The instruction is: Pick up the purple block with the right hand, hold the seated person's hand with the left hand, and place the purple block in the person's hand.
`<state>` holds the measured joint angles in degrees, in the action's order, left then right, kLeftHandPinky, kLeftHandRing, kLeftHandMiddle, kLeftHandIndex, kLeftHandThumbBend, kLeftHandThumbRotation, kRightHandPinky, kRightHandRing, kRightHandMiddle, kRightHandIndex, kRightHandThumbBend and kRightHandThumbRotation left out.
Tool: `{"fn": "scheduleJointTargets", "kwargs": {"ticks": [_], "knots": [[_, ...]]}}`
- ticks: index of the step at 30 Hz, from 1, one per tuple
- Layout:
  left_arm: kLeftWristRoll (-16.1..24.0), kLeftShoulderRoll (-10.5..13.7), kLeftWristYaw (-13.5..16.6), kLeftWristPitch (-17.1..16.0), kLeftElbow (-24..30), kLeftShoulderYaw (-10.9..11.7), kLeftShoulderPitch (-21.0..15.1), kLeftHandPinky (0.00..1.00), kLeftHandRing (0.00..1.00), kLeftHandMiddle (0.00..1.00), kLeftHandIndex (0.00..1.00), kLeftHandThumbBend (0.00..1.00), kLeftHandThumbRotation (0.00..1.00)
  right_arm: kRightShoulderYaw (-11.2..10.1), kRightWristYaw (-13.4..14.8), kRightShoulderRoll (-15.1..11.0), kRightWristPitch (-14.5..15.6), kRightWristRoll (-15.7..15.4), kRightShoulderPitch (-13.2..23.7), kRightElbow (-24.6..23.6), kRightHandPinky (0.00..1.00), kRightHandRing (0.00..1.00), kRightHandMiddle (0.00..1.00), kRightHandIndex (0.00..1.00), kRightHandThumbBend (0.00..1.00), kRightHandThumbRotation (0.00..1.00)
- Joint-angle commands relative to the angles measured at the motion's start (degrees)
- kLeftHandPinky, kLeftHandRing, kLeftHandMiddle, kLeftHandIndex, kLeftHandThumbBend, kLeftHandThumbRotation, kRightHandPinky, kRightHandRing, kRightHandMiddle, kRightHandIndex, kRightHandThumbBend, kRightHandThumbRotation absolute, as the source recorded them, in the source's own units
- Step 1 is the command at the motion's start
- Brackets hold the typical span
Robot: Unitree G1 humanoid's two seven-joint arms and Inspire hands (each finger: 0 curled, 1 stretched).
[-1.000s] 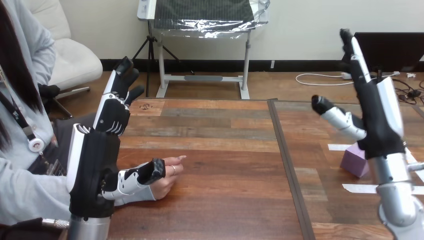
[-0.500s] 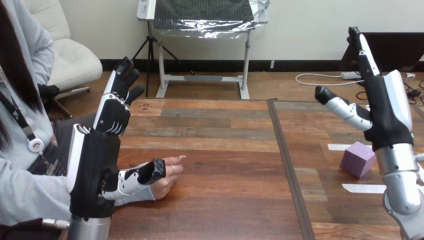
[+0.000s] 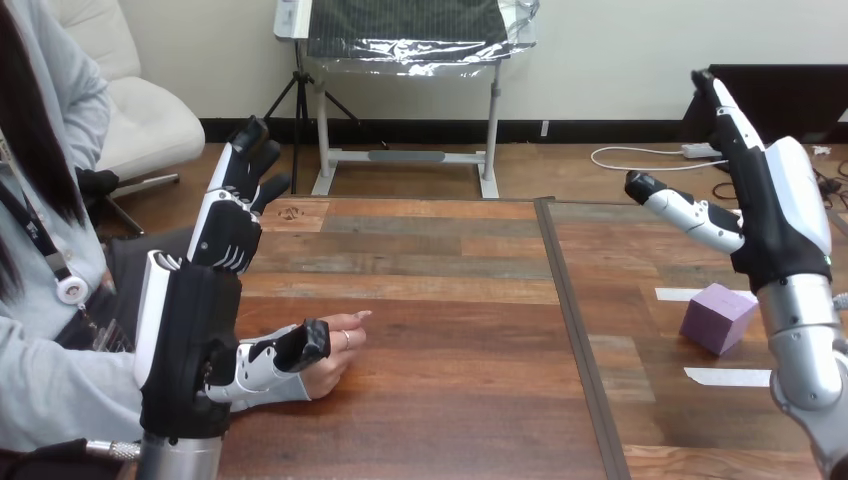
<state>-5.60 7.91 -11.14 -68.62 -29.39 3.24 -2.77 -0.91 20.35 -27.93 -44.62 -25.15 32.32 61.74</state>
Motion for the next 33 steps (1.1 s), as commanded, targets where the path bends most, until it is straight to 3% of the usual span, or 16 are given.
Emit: {"fn": "scheduleJointTargets", "kwargs": {"ticks": [1,18,33], "knots": [[-0.2,-0.4,0.2,-0.8,0.4,0.0,-1.8,0.89,0.95,0.97,0.96,1.0,0.71,1.0,1.4,-2.4,1.9,-0.5,7.1,2.8,0.84,0.95,0.93,0.95,1.0,0.84],[-0.6,-0.3,0.2,-0.7,1.3,0.0,-1.0,0.88,0.95,0.97,0.95,1.0,0.69,4.1,1.8,-3.8,9.1,-1.8,11.6,10.1,0.83,0.95,0.93,0.92,1.0,0.79],[-0.9,-0.3,0.2,-1.1,1.7,0.0,-0.6,0.88,0.95,0.97,0.95,1.0,0.68,6.7,2.3,-4.1,14.1,-2.8,12.5,12.7,0.82,0.93,0.91,0.9,1.0,0.74]]}}
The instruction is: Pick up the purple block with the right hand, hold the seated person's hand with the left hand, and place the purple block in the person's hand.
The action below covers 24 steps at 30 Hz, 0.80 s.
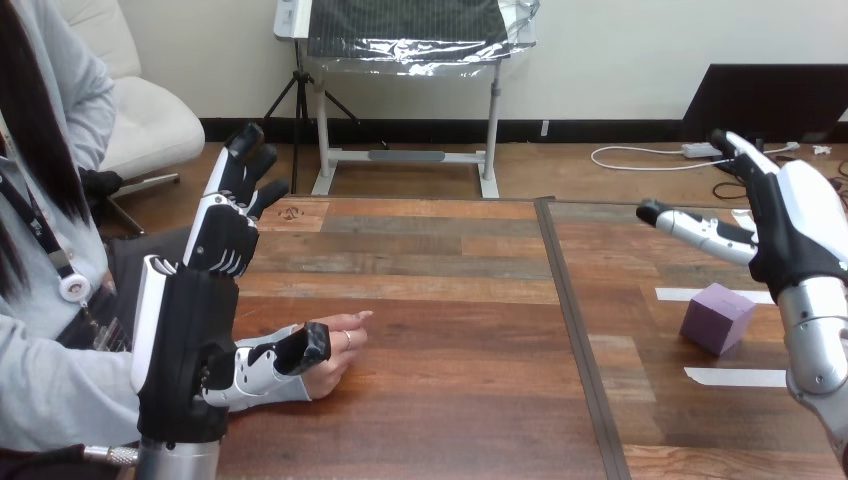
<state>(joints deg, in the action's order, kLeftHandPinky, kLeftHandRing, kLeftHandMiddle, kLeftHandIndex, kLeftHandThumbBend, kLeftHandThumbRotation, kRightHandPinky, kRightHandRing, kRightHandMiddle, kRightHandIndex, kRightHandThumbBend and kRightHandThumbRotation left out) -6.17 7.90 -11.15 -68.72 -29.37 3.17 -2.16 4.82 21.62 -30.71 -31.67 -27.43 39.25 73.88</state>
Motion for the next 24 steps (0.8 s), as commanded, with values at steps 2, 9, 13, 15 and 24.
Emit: {"fn": "scheduleJointTargets", "kwargs": {"ticks": [2,9,13,15,24], "knots": [[-0.3,-0.3,0.2,-1.1,1.7,0.1,-1.2,0.88,0.95,0.97,0.95,1.0,0.68,1.2,0.9,-1.4,1.7,-0.5,5.6,0.7,0.81,0.92,0.91,0.9,1.0,0.74],[-1.0,0.2,-0.4,-1.7,1.7,-0.4,-1.2,0.88,0.95,0.97,0.95,1.0,0.68,2.0,0.0,-1.3,3.6,-0.4,5.6,1.4,0.82,0.93,0.91,0.9,1.0,0.74],[-1.7,0.4,-0.9,-1.8,1.7,-0.8,-1.2,0.88,0.95,0.97,0.95,1.0,0.68,2.5,-0.3,-1.3,4.6,-0.6,5.5,1.7,0.82,0.93,0.91,0.9,1.0,0.72],[-2.1,0.5,-1.1,-2.0,1.7,-0.9,-1.2,0.88,0.95,0.98,0.95,1.0,0.67,2.6,-0.6,-1.2,5.2,-0.6,5.5,1.8,0.82,0.93,0.91,0.9,1.0,0.72],[-2.7,0.6,-1.9,-2.8,1.6,-1.0,-1.4,0.88,0.95,0.98,0.95,1.0,0.67,2.6,-2.7,-1.0,7.3,-0.1,5.4,2.2,0.83,0.93,0.91,0.91,1.0,0.71]]}}
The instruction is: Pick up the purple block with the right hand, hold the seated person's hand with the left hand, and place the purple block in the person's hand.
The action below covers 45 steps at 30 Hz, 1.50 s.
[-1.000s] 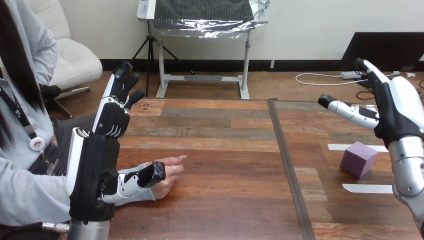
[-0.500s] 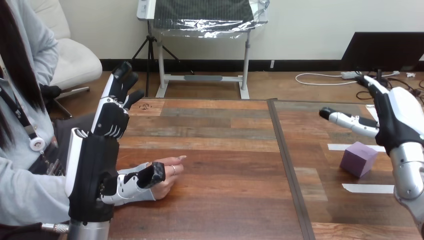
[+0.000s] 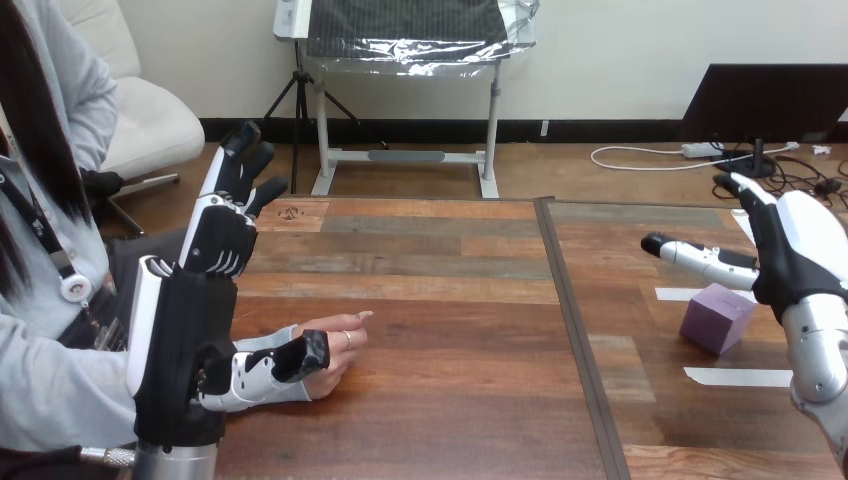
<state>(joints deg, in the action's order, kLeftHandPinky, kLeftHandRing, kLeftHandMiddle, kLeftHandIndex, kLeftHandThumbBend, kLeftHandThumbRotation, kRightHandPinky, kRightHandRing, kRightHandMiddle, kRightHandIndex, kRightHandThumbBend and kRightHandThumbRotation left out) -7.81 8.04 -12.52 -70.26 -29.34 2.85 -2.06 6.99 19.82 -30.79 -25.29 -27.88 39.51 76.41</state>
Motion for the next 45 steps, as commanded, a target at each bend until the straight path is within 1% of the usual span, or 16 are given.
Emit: {"fn": "scheduleJointTargets", "kwargs": {"ticks": [1,6,11,15,21,26,30,36,39,45], "knots": [[-1.2,0.5,-0.6,-1.5,1.6,-0.7,-1.5,0.88,0.95,0.98,0.95,1.0,0.67,0.6,-1.2,-0.9,1.4,0.2,5.2,-0.2,0.83,0.93,0.92,0.91,1.0,0.71],[-2.0,0.5,-1.2,-1.7,1.9,-1.0,-1.2,0.89,0.96,0.98,0.96,1.0,0.67,0.9,-2.0,-0.7,2.6,0.0,4.9,0.0,0.83,0.93,0.91,0.91,1.0,0.72],[-2.6,0.2,-1.5,-1.7,2.4,-1.1,-0.9,0.89,0.96,0.98,0.95,1.0,0.67,1.3,-2.1,-0.6,3.5,-0.2,4.6,0.2,0.83,0.92,0.9,0.9,1.0,0.72],[-3.6,0.4,-2.2,-1.8,3.0,-1.8,-0.6,0.89,0.96,0.98,0.95,1.0,0.67,2.0,-2.4,-0.4,4.5,-0.4,4.2,0.4,0.82,0.92,0.9,0.9,1.0,0.75],[-5.7,1.0,-3.7,-2.0,3.7,-3.0,-0.2,0.9,0.97,0.98,0.96,1.0,0.67,2.3,-3.2,-0.1,6.0,-0.2,3.8,0.6,0.83,0.92,0.91,0.9,1.0,0.76],[-7.3,1.3,-4.9,-2.0,4.3,-3.6,0.1,0.91,0.98,0.99,0.96,1.0,0.67,2.3,-3.4,0.2,6.7,0.0,3.3,0.8,0.82,0.91,0.9,0.9,1.0,0.73],[-8.0,1.6,-5.6,-1.6,5.4,-3.7,0.8,0.92,0.98,0.99,0.96,1.0,0.67,3.1,-4.0,0.5,8.3,-0.6,3.0,0.9,0.81,0.91,0.9,0.9,1.0,0.71],[-9.5,1.4,-6.2,-0.1,7.7,-4.1,2.3,0.92,0.97,0.99,0.96,1.0,0.66,4.0,-4.3,0.7,9.4,-1.0,2.5,1.0,0.81,0.91,0.9,0.91,0.95,0.67],[-10.2,1.4,-6.6,0.5,8.7,-4.4,3.0,0.92,0.97,0.99,0.95,1.0,0.64,4.3,-4.6,0.9,9.9,-1.1,2.3,1.2,0.81,0.91,0.91,0.91,0.94,0.66],[-10.7,1.5,-7.0,1.2,10.7,-4.4,4.3,0.92,0.97,0.99,0.95,1.0,0.62,4.3,-4.9,1.3,10.4,-0.8,1.7,1.3,0.8,0.9,0.9,0.91,0.97,0.67]]}}
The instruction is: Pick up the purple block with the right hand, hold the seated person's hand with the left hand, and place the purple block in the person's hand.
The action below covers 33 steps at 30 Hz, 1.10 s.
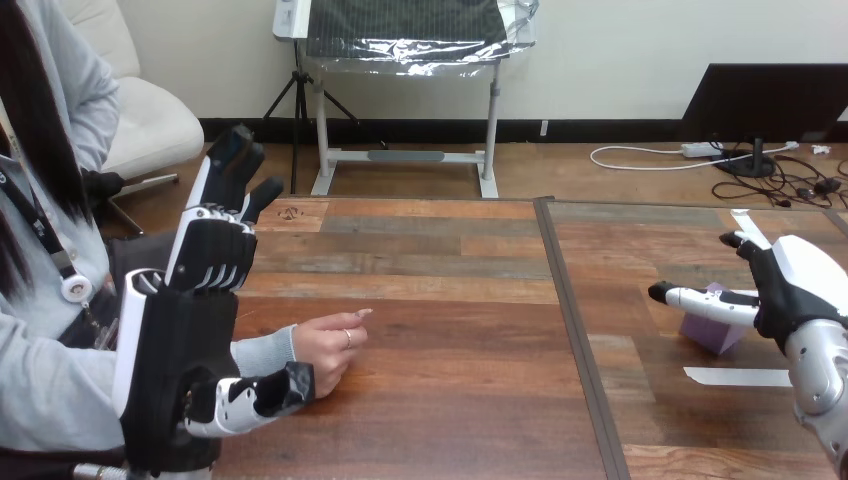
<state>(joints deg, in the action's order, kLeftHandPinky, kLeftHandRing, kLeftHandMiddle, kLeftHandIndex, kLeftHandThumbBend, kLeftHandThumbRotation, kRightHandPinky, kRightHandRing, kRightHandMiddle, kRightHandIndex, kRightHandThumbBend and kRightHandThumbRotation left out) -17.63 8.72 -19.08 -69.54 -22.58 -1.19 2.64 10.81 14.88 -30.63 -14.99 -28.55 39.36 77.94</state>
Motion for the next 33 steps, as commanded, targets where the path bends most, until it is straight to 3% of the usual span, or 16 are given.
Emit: {"fn": "scheduleJointTargets", "kwargs": {"ticks": [1,8,15,20,27,30,31,33], "knots": [[-0.9,0.8,-0.5,0.6,4.1,-0.3,-0.3,0.92,0.97,0.99,0.95,1.0,0.62,0.5,-0.2,1.2,0.2,-0.1,1.7,-0.2,0.8,0.9,0.9,0.91,0.98,0.68],[-0.9,0.4,-0.3,1.7,6.2,0.0,1.2,0.9,0.96,0.98,0.95,1.0,0.61,0.9,-1.4,1.7,1.9,-0.2,1.4,0.0,0.8,0.91,0.91,0.92,1.0,0.73],[0.3,-0.3,0.5,2.4,8.0,0.8,2.6,0.89,0.95,0.97,0.94,1.0,0.63,1.8,-0.9,2.3,2.5,-1.0,0.8,0.0,0.79,0.9,0.91,0.92,1.0,0.76],[0.9,-0.9,1.3,3.4,9.8,1.0,3.8,0.88,0.94,0.96,0.93,1.0,0.62,1.7,-1.1,2.7,2.7,-0.9,0.4,0.0,0.8,0.9,0.91,0.92,1.0,0.73],[1.2,-1.0,1.7,3.6,11.7,1.0,5.1,0.88,0.94,0.95,0.93,1.0,0.61,3.3,-0.4,3.3,4.6,-2.2,0.1,0.2,0.79,0.9,0.9,0.91,0.98,0.71],[0.8,-0.9,1.6,3.5,12.0,0.7,5.5,0.88,0.94,0.95,0.93,1.0,0.6,4.1,0.7,3.6,5.5,-2.9,0.0,0.3,0.76,0.87,0.88,0.89,0.98,0.7],[0.7,-0.8,1.6,3.4,12.1,0.6,5.6,0.88,0.94,0.95,0.93,1.0,0.6,4.3,1.2,3.7,5.7,-3.2,-0.1,0.3,0.69,0.79,0.82,0.86,0.97,0.67],[0.6,-0.8,1.5,3.3,12.3,0.6,5.8,0.88,0.94,0.96,0.93,1.0,0.6,4.5,2.1,3.9,6.0,-3.5,-0.2,0.3,0.64,0.74,0.79,0.84,0.96,0.66]]}}
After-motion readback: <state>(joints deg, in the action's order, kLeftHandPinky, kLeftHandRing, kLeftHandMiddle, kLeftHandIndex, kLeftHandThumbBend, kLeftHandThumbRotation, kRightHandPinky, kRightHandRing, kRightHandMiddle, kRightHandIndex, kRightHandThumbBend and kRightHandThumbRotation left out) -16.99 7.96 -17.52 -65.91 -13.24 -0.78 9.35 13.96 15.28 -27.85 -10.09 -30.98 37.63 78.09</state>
